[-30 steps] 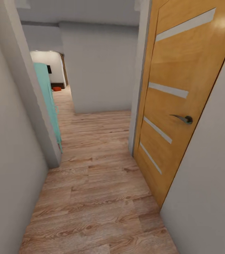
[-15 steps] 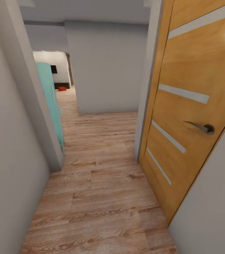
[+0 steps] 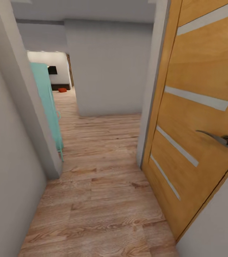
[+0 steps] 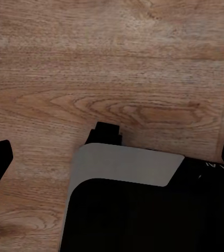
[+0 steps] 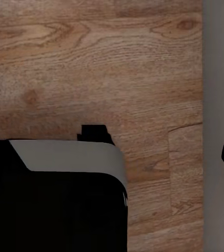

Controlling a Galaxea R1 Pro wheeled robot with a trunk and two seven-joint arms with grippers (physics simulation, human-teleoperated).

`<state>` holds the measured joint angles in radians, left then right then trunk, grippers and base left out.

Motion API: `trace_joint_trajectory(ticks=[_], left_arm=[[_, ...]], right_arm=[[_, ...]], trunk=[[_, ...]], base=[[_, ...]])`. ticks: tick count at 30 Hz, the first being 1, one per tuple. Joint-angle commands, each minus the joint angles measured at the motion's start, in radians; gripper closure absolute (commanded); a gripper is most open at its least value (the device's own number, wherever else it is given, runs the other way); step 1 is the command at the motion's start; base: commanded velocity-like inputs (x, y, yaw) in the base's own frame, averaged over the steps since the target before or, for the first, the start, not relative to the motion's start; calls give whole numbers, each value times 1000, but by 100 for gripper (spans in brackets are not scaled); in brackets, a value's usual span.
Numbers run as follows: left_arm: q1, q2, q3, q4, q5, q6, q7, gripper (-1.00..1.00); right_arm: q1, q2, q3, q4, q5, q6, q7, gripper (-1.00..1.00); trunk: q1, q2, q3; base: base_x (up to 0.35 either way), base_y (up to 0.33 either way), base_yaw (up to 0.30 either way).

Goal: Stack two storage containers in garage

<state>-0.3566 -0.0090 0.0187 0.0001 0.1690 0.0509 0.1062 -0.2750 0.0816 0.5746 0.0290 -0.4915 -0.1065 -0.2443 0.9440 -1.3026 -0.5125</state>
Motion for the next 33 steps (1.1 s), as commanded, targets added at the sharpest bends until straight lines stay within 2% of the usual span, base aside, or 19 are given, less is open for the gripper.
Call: trace_joint_trajectory(ticks=[1, 13, 33], left_arm=[[-1, 0, 1, 0, 6, 3, 3, -100], [0, 0, 1, 0, 6, 3, 3, -100], [-1, 0, 1, 0, 5, 3, 3, -100]], right_arm=[[-1, 2, 9, 3, -10, -6, -2, -100], [-1, -1, 8, 3, -10, -5, -3, -100], [-1, -2, 8, 3, -10, -5, -3, -100]], trunk=[[0, 0, -1], [0, 0, -1], [0, 0, -1]], base=[[285, 0, 39], [278, 0, 225], [280, 0, 12]])
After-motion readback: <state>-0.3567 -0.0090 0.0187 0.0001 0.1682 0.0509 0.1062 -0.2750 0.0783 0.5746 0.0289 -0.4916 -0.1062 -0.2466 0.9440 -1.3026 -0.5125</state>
